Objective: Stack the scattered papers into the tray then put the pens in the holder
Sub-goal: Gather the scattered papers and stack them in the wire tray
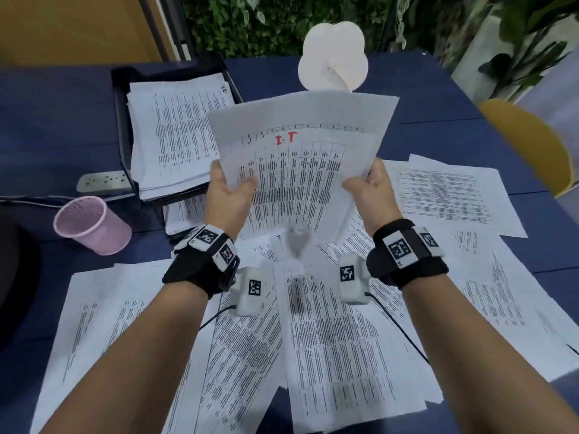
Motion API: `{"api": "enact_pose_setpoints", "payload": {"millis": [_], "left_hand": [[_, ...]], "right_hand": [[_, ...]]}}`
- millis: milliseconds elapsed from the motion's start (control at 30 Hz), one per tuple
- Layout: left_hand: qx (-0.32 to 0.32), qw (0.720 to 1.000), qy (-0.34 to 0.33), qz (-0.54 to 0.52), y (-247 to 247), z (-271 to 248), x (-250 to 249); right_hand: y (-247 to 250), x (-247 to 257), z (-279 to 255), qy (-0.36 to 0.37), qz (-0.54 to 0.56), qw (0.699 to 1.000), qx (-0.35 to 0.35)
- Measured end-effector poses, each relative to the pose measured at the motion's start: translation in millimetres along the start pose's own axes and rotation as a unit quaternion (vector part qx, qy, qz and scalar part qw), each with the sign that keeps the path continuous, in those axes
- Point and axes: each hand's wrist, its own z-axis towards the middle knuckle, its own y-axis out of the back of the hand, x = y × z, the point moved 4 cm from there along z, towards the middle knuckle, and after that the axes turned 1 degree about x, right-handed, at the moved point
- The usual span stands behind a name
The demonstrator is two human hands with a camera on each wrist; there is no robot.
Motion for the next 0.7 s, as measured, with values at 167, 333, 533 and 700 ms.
{"api": "enact_pose_setpoints", "payload": {"millis": [167,333,533,700], "left_hand": [[-0.011,1.000,-0.020,0.016,-5.4,-0.4,-3.3],[-0.006,0.999,-0.029,-0.031,-3.9,0.8,-14.0],[0.036,0.999,-0.003,-0.037,-3.1,-3.3,-22.2],[0.059,0.993,0.024,0.102,7.0,-13.2,-10.7]], "right_hand": [[-5.4,-11.3,-3.1,-0.005,-0.027,1.000,-0.005],[-1.5,-14.1,-5.3,0.003,0.002,1.000,-0.019],[4.6,-2.8,-4.4,0.037,0.020,0.999,-0.025],[3.0,-16.8,-1.6,0.010,-0.010,1.000,-0.015]]}}
